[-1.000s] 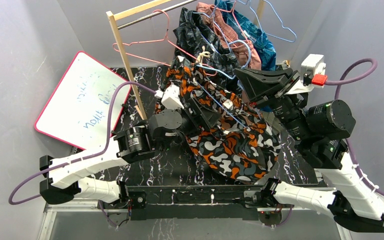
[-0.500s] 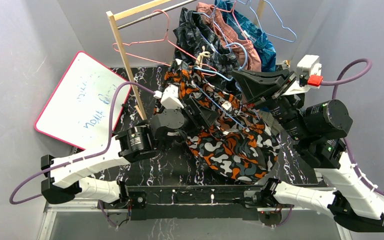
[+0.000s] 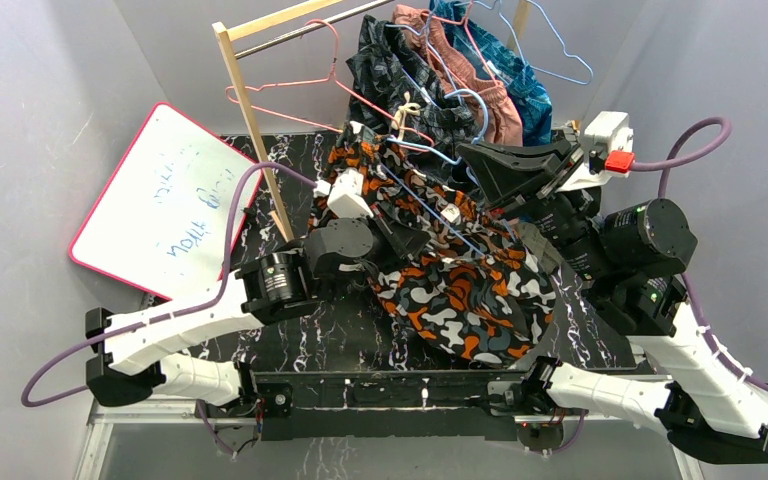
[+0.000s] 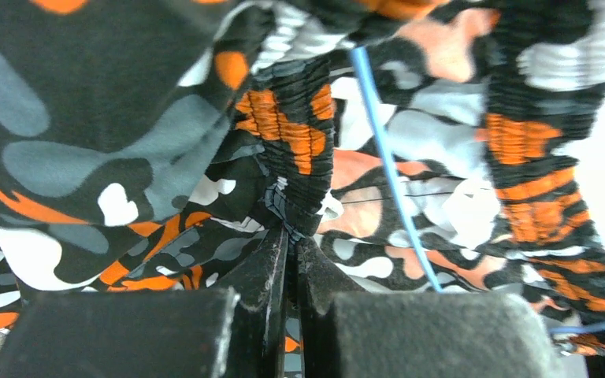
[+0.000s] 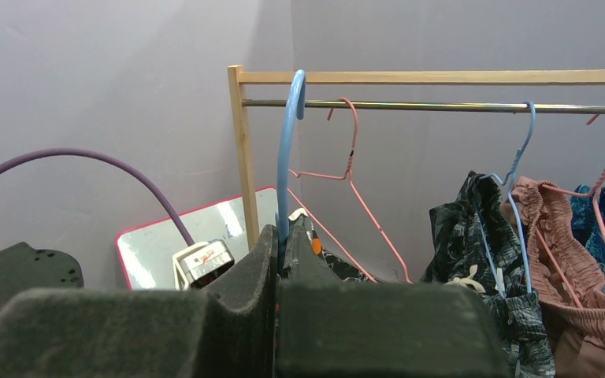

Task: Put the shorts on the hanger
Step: Hang the shorts on the hanger.

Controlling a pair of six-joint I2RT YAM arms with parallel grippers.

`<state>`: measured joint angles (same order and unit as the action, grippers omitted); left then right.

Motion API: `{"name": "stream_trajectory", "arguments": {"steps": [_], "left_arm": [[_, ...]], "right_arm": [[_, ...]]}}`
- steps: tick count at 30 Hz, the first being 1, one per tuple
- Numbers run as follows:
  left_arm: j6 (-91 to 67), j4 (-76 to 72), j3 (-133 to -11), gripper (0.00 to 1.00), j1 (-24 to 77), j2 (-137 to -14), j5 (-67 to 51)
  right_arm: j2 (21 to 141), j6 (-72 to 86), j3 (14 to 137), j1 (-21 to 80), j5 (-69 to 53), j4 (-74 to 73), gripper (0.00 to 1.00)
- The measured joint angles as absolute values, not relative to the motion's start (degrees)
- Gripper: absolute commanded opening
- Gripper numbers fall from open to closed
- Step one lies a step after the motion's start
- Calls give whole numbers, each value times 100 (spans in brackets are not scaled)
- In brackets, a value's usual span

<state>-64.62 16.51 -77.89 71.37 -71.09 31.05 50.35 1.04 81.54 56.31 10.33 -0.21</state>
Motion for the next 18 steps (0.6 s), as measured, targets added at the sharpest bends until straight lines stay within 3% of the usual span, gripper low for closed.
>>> {"name": "stream_trajectory", "arguments": {"steps": [15, 18], "left_arm": [[-6167, 1459, -8267, 0, 7137, -6447, 3170], [-6090, 1347, -8473, 15, 7137, -6565, 3155]], "right_arm": [[5035, -25, 8071, 5631, 1039, -8, 0], [5052, -25, 8066, 5631, 1037, -1, 0]]}}
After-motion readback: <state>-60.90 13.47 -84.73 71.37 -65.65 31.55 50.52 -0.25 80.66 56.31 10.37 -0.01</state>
